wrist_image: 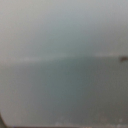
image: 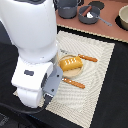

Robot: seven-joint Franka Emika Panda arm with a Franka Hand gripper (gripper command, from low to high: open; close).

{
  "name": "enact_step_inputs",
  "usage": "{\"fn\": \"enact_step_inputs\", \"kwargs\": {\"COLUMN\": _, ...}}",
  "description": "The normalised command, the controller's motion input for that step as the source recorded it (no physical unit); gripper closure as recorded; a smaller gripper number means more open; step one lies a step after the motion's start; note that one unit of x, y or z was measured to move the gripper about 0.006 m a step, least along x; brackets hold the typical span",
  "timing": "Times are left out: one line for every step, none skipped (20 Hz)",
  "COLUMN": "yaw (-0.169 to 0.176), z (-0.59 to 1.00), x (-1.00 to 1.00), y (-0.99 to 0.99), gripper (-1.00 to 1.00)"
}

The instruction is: Interact with the objects in diverse but meaningful ways.

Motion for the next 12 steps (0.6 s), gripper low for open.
{"fn": "enact_step_inputs", "kwargs": {"yaw": 0.016, "z": -0.16, "x": 0.34, "y": -0.13, "gripper": 1.00}}
{"fn": "enact_step_inputs", "kwargs": {"yaw": 0.017, "z": -0.18, "x": 0.29, "y": -0.12, "gripper": 1.00}}
{"fn": "enact_step_inputs", "kwargs": {"yaw": 0.019, "z": -0.19, "x": 0.27, "y": -0.09, "gripper": 1.00}}
{"fn": "enact_step_inputs", "kwargs": {"yaw": 0.019, "z": -0.16, "x": 0.21, "y": -0.01, "gripper": 1.00}}
{"fn": "enact_step_inputs", "kwargs": {"yaw": 0.012, "z": -0.10, "x": 0.15, "y": 0.00, "gripper": 1.00}}
{"fn": "enact_step_inputs", "kwargs": {"yaw": 0.007, "z": -0.07, "x": 0.17, "y": 0.06, "gripper": 1.00}}
{"fn": "enact_step_inputs", "kwargs": {"yaw": 0.012, "z": -0.04, "x": 0.20, "y": 0.07, "gripper": 1.00}}
{"fn": "enact_step_inputs", "kwargs": {"yaw": 0.005, "z": -0.02, "x": 0.20, "y": 0.08, "gripper": 1.00}}
{"fn": "enact_step_inputs", "kwargs": {"yaw": 0.001, "z": 0.00, "x": 0.22, "y": 0.11, "gripper": 1.00}}
{"fn": "enact_step_inputs", "kwargs": {"yaw": 0.000, "z": 0.00, "x": 0.23, "y": 0.13, "gripper": 1.00}}
{"fn": "enact_step_inputs", "kwargs": {"yaw": 0.000, "z": -0.01, "x": 0.22, "y": 0.15, "gripper": -1.00}}
{"fn": "enact_step_inputs", "kwargs": {"yaw": 0.000, "z": -0.02, "x": 0.20, "y": 0.13, "gripper": -1.00}}
